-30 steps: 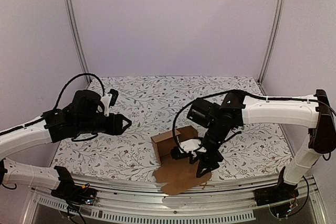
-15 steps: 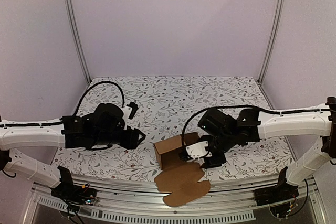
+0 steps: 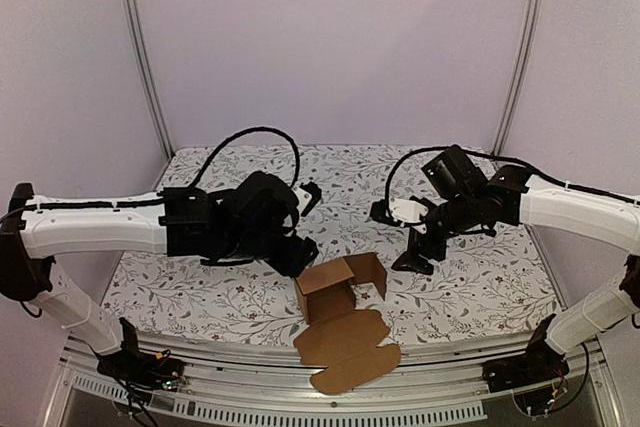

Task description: Fold the paper box

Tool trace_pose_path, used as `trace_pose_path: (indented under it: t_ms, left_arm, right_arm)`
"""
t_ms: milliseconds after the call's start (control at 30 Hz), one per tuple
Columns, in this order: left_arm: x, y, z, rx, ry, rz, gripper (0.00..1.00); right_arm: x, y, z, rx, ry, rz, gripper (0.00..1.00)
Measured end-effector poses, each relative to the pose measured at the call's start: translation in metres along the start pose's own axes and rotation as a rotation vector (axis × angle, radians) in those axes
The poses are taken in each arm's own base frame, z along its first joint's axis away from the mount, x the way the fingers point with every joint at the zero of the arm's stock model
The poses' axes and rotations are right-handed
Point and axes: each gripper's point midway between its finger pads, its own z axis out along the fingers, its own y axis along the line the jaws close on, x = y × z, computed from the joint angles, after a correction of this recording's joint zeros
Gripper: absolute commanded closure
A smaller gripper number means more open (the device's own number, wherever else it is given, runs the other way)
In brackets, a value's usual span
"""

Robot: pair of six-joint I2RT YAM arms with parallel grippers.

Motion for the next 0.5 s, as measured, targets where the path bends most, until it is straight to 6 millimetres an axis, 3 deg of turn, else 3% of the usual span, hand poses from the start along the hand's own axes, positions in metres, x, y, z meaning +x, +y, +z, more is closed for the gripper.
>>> trace_pose_path:
  t_ms: [133,300,400,500]
  left_arm:
    - [0.025,0.02,0.0,-0.049,0.042,-0.079,0.35]
    - [0.05,0.054,-0.017,-0.105,0.056,-0.224,0.34]
    - [0.051,0.071,-0.031,-0.12,0.028,-0.314,0.34]
    - [0.055,0.08,-0.044,-0.124,0.005,-0.367,0.34]
  right_arm:
    - [-0.027,0.029,0.008,-0.035,-0.002,-0.175,0.01]
    - [-0.059,0.044,0.027,-0.006,-0.003,-0.384,0.01]
    - [-0.054,0.052,0.044,0.012,0.044,-0.459,0.04]
    - [-0.04,0.061,0.041,-0.017,0.088,-0.48,0.08]
